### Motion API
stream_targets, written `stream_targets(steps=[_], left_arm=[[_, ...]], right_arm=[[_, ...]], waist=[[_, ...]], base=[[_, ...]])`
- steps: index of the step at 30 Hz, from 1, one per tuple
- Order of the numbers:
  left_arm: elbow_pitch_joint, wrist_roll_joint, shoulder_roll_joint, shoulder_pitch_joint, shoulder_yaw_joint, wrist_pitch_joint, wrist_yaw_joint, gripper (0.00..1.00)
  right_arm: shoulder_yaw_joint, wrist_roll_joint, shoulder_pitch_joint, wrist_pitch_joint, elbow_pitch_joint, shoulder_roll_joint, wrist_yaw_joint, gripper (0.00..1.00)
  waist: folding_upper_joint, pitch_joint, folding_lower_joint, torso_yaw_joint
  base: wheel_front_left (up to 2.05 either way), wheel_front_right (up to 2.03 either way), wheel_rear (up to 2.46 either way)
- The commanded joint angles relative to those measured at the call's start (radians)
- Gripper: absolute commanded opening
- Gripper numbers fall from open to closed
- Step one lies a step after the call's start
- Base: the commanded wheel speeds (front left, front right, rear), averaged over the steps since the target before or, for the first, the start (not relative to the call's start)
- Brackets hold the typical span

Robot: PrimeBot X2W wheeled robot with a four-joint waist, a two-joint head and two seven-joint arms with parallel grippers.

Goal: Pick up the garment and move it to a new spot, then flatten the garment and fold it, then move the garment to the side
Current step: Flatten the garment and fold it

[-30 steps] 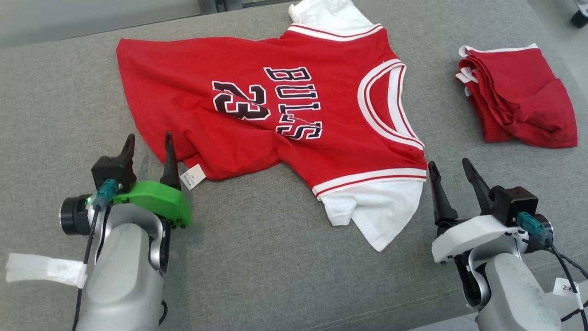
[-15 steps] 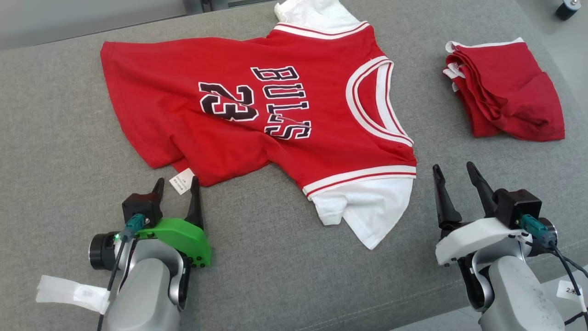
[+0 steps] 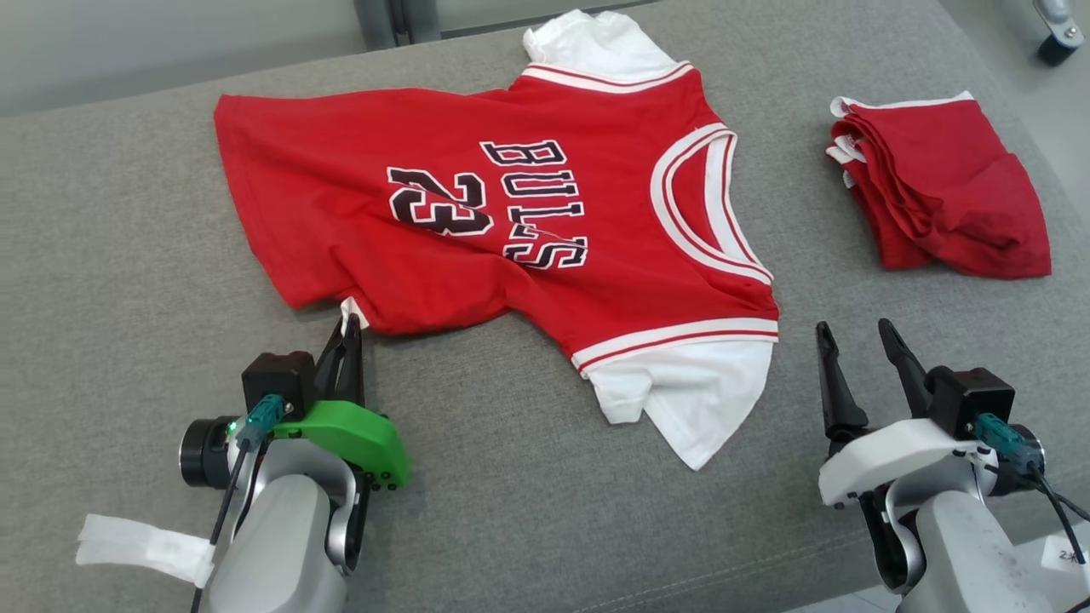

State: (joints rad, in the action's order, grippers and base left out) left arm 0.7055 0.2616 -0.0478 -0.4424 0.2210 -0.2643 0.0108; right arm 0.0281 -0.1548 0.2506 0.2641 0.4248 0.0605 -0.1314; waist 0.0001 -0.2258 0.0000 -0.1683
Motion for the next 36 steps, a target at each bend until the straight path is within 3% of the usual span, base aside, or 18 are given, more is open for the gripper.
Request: stream_targets(steps=[1,8,16,17,18,19,27,36], left_arm=[[-0.033,-0.009,-0.005,0.037,-0.006,0.001,0.006,0.0],[-0.179,-0.039,-0.005,0.137,-0.015,0.001,0.005,0.0],[-0.223,-0.058,-0.005,0.24,-0.033,0.001,0.028,0.0],[-0.216,-0.06,-0.005,0.252,-0.036,0.001,0.029,0.25],[-0.2,-0.065,-0.005,0.263,-0.035,0.001,0.031,0.78],[-0.174,-0.058,-0.005,0.278,-0.033,0.001,0.029,1.0],[-0.087,-0.049,-0.005,0.304,-0.044,0.001,0.036,1.0],[-0.135,-0.078,-0.005,0.314,-0.111,0.001,0.049,1.0]], right_arm=[[0.008,-0.001,-0.02,0.0,0.002,0.001,0.002,1.0],[0.026,0.006,-0.06,0.0,0.018,-0.001,0.002,1.0],[0.031,0.012,-0.087,0.0,0.029,-0.004,0.002,1.0],[0.033,0.012,-0.09,0.0,0.031,-0.005,0.002,1.0],[0.033,0.012,-0.093,0.0,0.033,-0.006,0.002,1.0],[0.033,0.011,-0.095,0.0,0.035,-0.006,0.002,1.0],[0.033,0.002,-0.107,0.0,0.04,-0.008,0.002,1.0],[0.027,0.014,-0.121,0.0,0.025,-0.008,0.002,1.0]], waist=[[-0.0001,0.041,0.0,0.048],[-0.0001,0.116,0.0,0.167],[-0.0001,0.162,0.0,0.234],[-0.0001,0.165,0.0,0.237],[-0.0001,0.17,0.0,0.241],[-0.0001,0.173,0.0,0.243],[-0.0001,0.186,0.0,0.234],[-0.0001,0.192,0.0,0.196]], base=[[0.0,0.0,0.0],[0.0,0.0,0.0],[0.0,0.0,0.0],[0.0,0.0,0.0],[0.0,0.0,0.0],[0.0,0.0,0.0],[0.0,0.0,0.0],[0.0,0.0,0.0]])
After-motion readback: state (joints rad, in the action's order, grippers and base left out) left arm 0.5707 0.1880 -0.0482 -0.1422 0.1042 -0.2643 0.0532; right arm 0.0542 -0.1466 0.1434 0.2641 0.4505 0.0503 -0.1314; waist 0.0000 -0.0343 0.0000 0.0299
